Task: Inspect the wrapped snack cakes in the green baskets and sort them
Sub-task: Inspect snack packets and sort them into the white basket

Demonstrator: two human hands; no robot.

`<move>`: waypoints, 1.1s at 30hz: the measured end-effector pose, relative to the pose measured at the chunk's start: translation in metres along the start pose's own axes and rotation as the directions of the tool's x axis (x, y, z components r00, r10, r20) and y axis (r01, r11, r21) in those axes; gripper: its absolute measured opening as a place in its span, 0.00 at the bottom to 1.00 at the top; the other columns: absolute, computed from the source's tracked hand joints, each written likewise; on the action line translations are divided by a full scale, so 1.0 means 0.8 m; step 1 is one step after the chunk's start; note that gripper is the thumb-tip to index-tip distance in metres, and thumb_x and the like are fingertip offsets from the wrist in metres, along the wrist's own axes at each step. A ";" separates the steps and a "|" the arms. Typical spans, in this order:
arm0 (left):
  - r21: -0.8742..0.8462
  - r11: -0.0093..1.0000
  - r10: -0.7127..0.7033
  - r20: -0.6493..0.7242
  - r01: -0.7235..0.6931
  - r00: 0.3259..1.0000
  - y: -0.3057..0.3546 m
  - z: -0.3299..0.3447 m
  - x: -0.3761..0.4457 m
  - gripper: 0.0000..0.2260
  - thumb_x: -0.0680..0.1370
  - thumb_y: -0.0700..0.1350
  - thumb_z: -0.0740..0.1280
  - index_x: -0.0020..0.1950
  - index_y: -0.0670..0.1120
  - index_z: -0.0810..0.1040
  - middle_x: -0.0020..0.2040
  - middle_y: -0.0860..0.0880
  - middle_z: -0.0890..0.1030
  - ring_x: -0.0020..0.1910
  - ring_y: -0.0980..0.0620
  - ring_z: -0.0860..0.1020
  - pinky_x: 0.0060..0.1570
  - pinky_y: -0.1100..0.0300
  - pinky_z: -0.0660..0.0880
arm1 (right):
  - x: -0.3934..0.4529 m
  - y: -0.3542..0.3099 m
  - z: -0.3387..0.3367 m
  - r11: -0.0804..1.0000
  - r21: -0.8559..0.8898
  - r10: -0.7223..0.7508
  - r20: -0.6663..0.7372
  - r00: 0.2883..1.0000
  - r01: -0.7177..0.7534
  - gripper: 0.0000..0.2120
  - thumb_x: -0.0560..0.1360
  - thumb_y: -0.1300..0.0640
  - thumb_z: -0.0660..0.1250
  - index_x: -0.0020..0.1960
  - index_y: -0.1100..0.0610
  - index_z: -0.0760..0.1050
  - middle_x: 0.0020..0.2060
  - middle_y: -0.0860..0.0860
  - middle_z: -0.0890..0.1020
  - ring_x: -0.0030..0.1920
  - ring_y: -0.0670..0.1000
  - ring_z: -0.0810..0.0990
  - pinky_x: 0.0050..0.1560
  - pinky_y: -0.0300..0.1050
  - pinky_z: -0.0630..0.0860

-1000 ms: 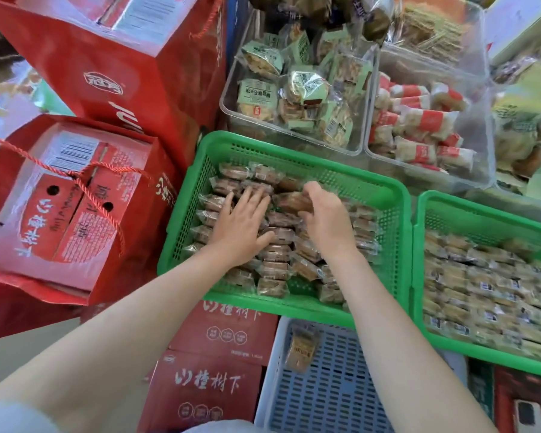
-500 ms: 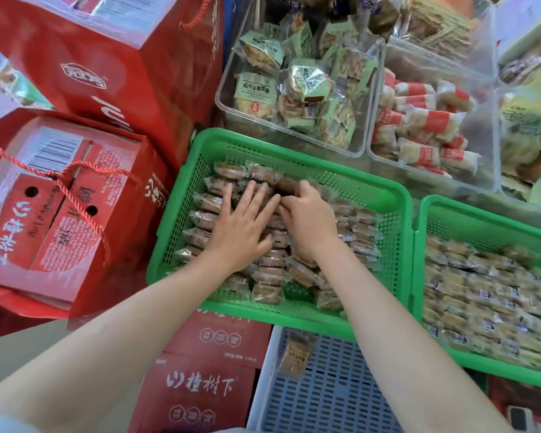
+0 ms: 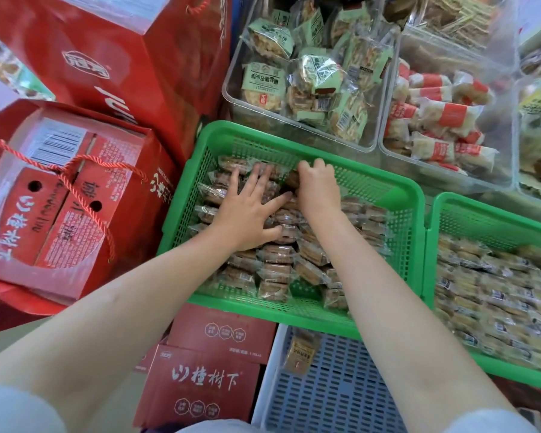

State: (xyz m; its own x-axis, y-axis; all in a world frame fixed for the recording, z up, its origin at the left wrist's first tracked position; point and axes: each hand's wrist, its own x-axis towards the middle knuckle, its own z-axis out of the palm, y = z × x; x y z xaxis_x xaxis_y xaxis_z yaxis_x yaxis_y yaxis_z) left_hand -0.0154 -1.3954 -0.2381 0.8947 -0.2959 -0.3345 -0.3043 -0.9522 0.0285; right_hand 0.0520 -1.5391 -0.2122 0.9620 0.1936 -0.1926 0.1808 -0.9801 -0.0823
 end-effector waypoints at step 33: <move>-0.879 0.467 -0.286 -0.044 0.099 0.957 0.063 -0.064 -0.113 0.23 0.85 0.55 0.57 0.80 0.52 0.63 0.80 0.51 0.63 0.79 0.51 0.59 0.78 0.50 0.55 | -0.208 0.047 -0.070 -0.025 0.966 0.481 0.237 0.844 -0.257 0.12 0.75 0.56 0.73 0.57 0.58 0.77 0.48 0.53 0.86 0.48 0.54 0.86 0.55 0.54 0.82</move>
State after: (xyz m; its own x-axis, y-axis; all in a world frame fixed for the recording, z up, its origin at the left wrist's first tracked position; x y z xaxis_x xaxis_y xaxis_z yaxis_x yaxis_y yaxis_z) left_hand -0.0951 -1.4207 -0.1579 0.9578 -0.0143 -0.2870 0.2339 -0.5411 0.8077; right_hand -0.0899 -1.6103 -0.1282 0.8504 -0.2974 -0.4340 -0.4497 0.0172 -0.8930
